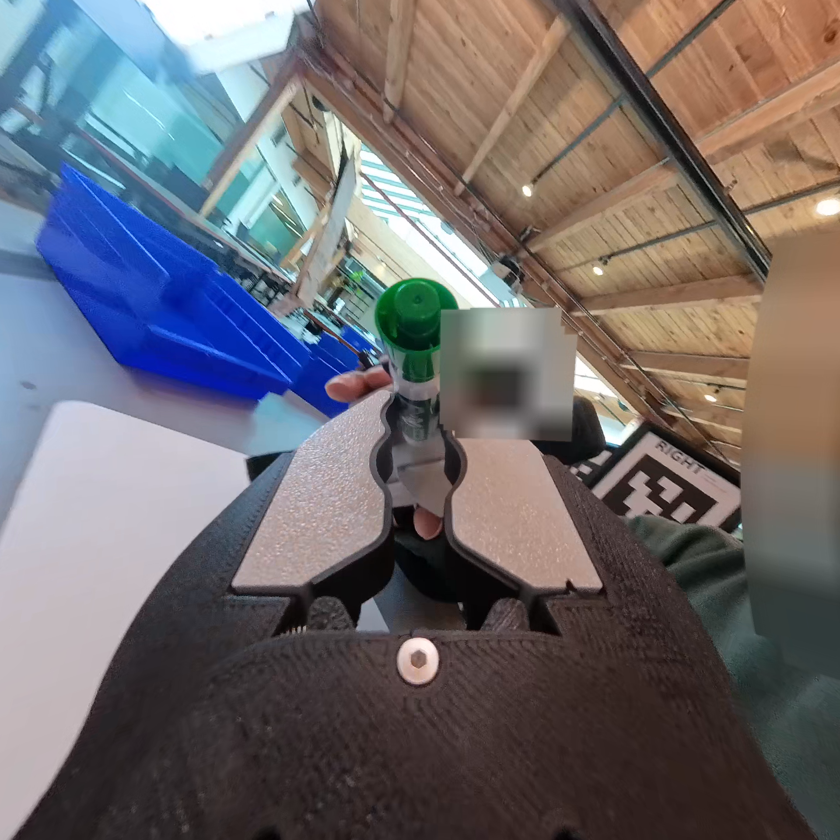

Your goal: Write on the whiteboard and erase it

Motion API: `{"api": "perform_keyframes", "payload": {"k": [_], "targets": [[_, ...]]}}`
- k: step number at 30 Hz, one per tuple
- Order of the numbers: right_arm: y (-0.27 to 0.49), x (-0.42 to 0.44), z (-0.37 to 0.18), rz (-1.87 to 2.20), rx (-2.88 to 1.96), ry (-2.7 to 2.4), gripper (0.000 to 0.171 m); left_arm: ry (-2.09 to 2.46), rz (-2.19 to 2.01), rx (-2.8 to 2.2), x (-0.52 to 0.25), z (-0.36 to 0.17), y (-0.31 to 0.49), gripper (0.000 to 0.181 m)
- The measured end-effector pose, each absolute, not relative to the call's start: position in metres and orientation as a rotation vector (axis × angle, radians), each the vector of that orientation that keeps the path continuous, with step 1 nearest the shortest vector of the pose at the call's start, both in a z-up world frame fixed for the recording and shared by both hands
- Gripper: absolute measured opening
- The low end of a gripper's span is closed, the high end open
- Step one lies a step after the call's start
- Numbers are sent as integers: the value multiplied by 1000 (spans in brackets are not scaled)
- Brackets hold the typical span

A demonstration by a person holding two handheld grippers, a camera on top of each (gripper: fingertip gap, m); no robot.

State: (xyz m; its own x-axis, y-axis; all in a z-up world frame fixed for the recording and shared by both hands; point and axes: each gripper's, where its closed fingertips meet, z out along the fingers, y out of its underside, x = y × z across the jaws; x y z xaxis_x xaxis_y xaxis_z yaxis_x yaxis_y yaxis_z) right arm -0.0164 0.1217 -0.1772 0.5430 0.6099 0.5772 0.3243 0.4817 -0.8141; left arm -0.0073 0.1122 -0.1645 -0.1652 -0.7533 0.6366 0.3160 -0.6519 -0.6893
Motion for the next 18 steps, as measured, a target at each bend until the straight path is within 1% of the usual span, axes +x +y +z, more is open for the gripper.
{"api": "perform_keyframes", "payload": {"k": [2, 4, 9, 10, 12, 13, 18], "targets": [[119, -19, -175, 219, -1085, -1038, 39, 591, -1937, -1409, 5, -173, 99, 18], [112, -20, -178, 203, -1054, -1085, 21, 584, -1981, -1420, 9, -176, 94, 18], [109, -17, -181, 204, -1095, -1124, 19, 646, -2031, -1427, 9, -176, 90, 19], [108, -17, -179, 210, -1098, -1121, 19, 663, -2015, -1419, 5, -174, 92, 22], [107, -13, -173, 233, -1107, -1101, 19, 673, -1925, -1422, -6, -171, 104, 33], [108, -10, -170, 247, -1116, -1090, 19, 682, -1881, -1417, -12, -169, 110, 34], [106, -9, -178, 304, -1147, -1139, 19, 737, -1832, -1411, -29, -170, 113, 33]]}}
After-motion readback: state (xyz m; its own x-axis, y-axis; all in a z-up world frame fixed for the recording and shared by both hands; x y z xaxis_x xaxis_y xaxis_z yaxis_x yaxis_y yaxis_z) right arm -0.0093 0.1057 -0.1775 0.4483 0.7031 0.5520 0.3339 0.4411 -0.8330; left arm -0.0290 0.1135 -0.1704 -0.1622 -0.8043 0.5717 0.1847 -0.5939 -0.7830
